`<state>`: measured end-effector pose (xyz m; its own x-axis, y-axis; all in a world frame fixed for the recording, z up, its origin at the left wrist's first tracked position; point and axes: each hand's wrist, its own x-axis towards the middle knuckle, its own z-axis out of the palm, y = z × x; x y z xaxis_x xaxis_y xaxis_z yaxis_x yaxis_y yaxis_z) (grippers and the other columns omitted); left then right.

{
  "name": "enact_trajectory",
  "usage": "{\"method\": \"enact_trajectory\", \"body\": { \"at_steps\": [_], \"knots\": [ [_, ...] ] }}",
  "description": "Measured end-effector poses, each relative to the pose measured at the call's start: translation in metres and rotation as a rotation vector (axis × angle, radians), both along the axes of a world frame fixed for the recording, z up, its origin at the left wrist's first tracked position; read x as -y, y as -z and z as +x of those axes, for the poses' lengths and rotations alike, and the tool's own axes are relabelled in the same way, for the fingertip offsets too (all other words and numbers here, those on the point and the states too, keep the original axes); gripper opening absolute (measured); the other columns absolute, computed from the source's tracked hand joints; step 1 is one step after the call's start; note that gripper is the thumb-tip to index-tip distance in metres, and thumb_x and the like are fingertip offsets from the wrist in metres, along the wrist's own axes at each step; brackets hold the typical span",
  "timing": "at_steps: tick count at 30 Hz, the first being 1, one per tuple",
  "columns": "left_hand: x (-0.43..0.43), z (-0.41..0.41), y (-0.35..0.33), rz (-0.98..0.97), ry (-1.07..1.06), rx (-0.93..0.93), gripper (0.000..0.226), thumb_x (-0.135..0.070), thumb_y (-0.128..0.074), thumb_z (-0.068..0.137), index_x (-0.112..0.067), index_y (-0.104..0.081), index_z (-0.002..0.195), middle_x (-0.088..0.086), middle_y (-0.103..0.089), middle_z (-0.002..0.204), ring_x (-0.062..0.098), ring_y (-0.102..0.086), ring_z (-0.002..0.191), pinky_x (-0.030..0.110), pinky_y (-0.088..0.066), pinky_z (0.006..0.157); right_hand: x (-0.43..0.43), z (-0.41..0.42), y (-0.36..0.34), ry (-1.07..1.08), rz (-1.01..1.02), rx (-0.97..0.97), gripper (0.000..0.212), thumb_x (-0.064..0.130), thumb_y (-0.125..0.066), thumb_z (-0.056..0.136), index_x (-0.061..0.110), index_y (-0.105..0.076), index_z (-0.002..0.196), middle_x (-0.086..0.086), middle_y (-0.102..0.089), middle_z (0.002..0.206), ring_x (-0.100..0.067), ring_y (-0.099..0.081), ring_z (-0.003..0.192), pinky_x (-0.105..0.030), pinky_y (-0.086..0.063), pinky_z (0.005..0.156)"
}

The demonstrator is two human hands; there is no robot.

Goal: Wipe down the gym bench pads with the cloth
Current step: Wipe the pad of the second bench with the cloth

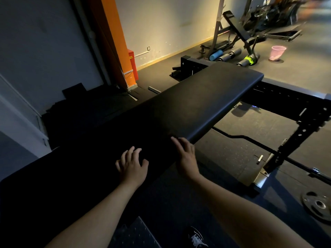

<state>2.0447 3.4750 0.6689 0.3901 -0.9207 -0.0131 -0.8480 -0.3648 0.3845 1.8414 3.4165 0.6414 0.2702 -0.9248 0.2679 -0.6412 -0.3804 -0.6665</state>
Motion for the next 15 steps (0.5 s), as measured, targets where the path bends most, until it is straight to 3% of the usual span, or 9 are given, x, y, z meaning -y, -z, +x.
{"method": "enact_trajectory", "body": {
  "at_steps": [2, 4, 7, 9, 12, 15],
  "knots": [
    [0.000, -0.002, 0.001, -0.009, -0.007, 0.010, 0.051, -0.040, -0.046, 0.098, -0.032, -0.039, 0.148, -0.006, -0.024, 0.163, 0.016, -0.011, 0.151, 0.049, -0.002, 0.120, 0.009, -0.012, -0.006, 0.243, 0.148, 0.210, 0.068, 0.029, -0.063, 0.092, 0.048, -0.027, 0.146, 0.004, -0.013, 0.148, -0.018, -0.019, 0.130, -0.039, -0.033, 0.107],
    [0.002, -0.005, 0.001, 0.000, -0.031, 0.017, 0.052, -0.040, -0.045, 0.097, -0.030, -0.038, 0.148, -0.004, -0.024, 0.163, 0.017, -0.010, 0.151, 0.050, -0.001, 0.120, 0.013, -0.012, -0.009, 0.371, 0.256, 0.365, 0.059, 0.029, -0.058, 0.095, 0.051, -0.029, 0.141, 0.000, -0.021, 0.137, -0.014, -0.029, 0.115, -0.039, -0.040, 0.101],
    [0.009, -0.017, -0.003, 0.026, -0.047, 0.013, 0.050, -0.037, -0.044, 0.098, -0.033, -0.037, 0.147, 0.001, -0.019, 0.163, 0.023, -0.007, 0.151, 0.054, -0.001, 0.120, 0.001, 0.008, -0.012, 0.295, 0.256, 0.406, 0.053, 0.023, -0.053, 0.097, 0.054, -0.030, 0.133, -0.004, -0.034, 0.123, -0.019, -0.052, 0.100, -0.046, -0.055, 0.089],
    [0.016, -0.028, -0.005, 0.048, -0.011, 0.013, 0.047, -0.037, -0.042, 0.100, -0.037, -0.037, 0.146, -0.001, -0.017, 0.164, 0.023, -0.006, 0.150, 0.054, -0.002, 0.120, -0.014, 0.028, -0.011, 0.298, 0.259, 0.381, 0.052, 0.019, -0.056, 0.094, 0.050, -0.034, 0.129, -0.003, -0.034, 0.122, -0.020, -0.054, 0.099, -0.044, -0.056, 0.087],
    [0.024, -0.047, -0.006, 0.051, 0.021, 0.017, 0.046, -0.038, -0.042, 0.100, -0.039, -0.038, 0.146, -0.003, -0.017, 0.164, 0.022, -0.007, 0.150, 0.053, -0.002, 0.121, -0.042, 0.044, -0.005, 0.219, 0.283, 0.348, 0.048, 0.007, -0.059, 0.090, 0.036, -0.046, 0.127, 0.001, -0.033, 0.125, -0.018, -0.051, 0.110, -0.034, -0.051, 0.095],
    [0.031, -0.057, -0.005, 0.050, 0.017, 0.036, 0.047, -0.037, -0.043, 0.099, -0.038, -0.038, 0.145, -0.002, -0.018, 0.164, 0.023, -0.008, 0.150, 0.053, -0.003, 0.121, -0.043, 0.029, -0.003, 0.136, 0.319, 0.342, 0.044, 0.003, -0.059, 0.089, 0.030, -0.052, 0.123, 0.008, -0.033, 0.121, -0.010, -0.049, 0.105, -0.018, -0.048, 0.086]
  ]
}}
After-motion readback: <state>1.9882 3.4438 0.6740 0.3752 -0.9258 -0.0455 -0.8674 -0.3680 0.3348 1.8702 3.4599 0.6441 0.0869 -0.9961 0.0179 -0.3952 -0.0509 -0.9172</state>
